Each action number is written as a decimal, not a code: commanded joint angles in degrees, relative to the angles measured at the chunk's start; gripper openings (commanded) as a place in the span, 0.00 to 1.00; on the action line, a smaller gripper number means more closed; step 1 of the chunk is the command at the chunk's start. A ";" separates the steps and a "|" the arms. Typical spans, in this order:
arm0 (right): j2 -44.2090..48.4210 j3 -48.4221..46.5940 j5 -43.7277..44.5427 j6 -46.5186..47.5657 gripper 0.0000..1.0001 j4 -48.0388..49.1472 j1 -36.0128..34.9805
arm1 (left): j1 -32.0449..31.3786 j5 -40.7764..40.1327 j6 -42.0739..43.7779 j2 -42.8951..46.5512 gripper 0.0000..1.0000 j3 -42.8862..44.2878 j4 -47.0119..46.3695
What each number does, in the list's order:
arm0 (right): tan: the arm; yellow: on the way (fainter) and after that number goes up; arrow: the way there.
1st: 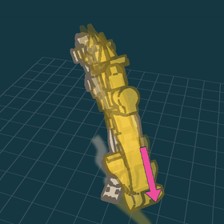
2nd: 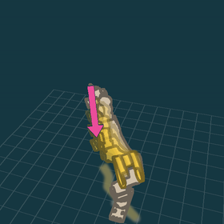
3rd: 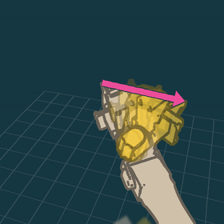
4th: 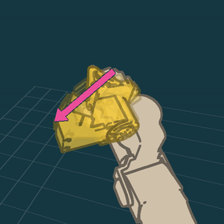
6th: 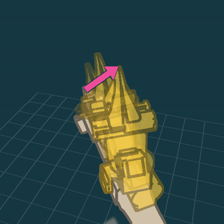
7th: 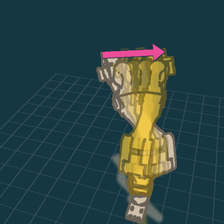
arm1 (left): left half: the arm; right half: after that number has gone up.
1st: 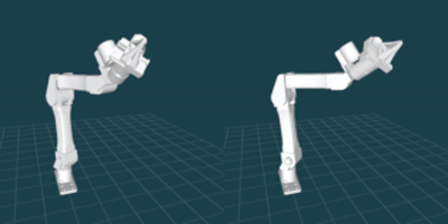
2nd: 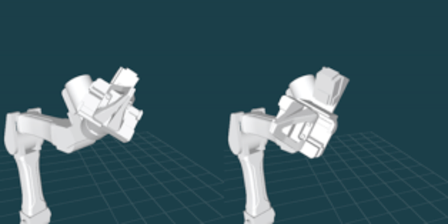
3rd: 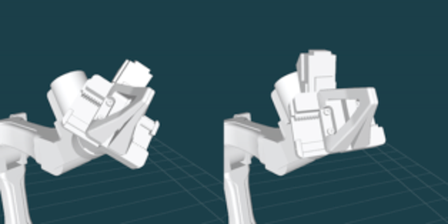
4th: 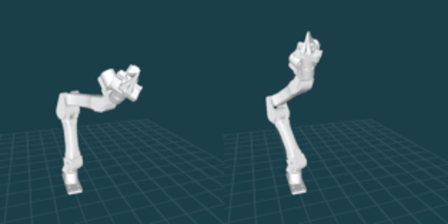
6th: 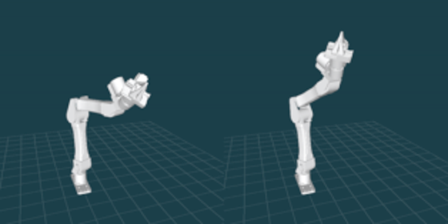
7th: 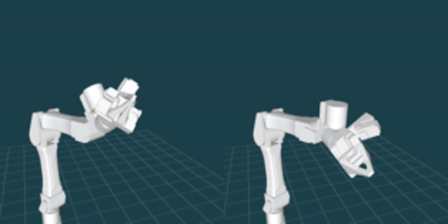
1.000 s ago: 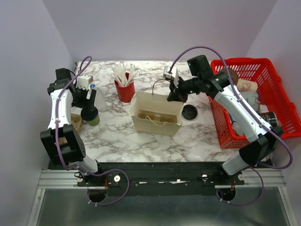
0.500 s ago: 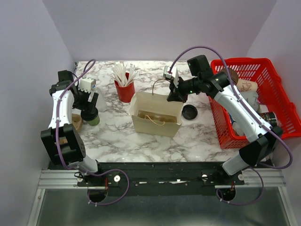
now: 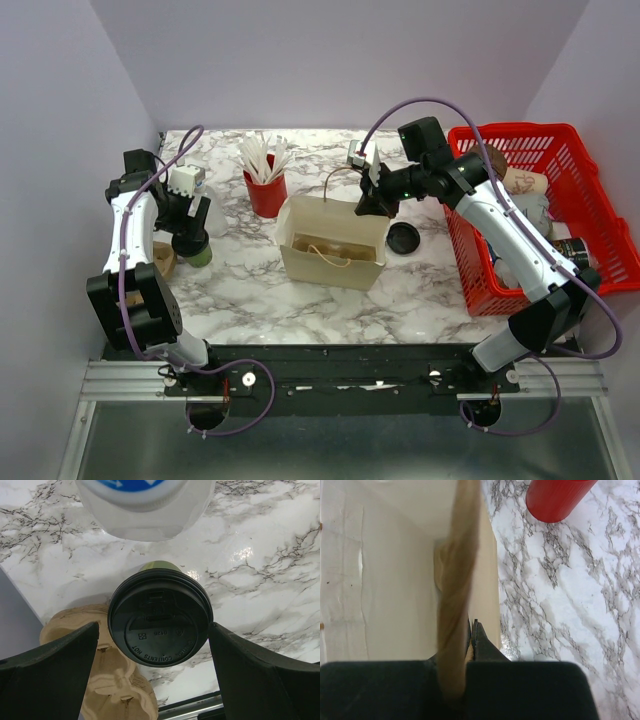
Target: Pack the takeout coffee
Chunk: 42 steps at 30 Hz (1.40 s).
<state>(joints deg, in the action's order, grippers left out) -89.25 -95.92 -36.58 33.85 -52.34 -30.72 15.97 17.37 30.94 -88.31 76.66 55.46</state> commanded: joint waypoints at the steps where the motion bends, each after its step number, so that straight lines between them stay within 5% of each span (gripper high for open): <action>1: -0.84 -0.85 -1.13 -1.15 0.01 1.45 0.31 | -0.41 1.97 1.14 -0.63 0.97 -0.81 0.44; 42: -1.10 -0.50 -0.51 -1.06 0.00 1.80 0.22 | -0.67 -0.49 0.97 -0.54 0.88 -1.69 2.11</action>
<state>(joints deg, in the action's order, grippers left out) -89.49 -95.92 -36.53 33.45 -52.03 -30.72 15.62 17.69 31.68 -88.95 75.57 56.03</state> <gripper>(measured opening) 0.016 0.883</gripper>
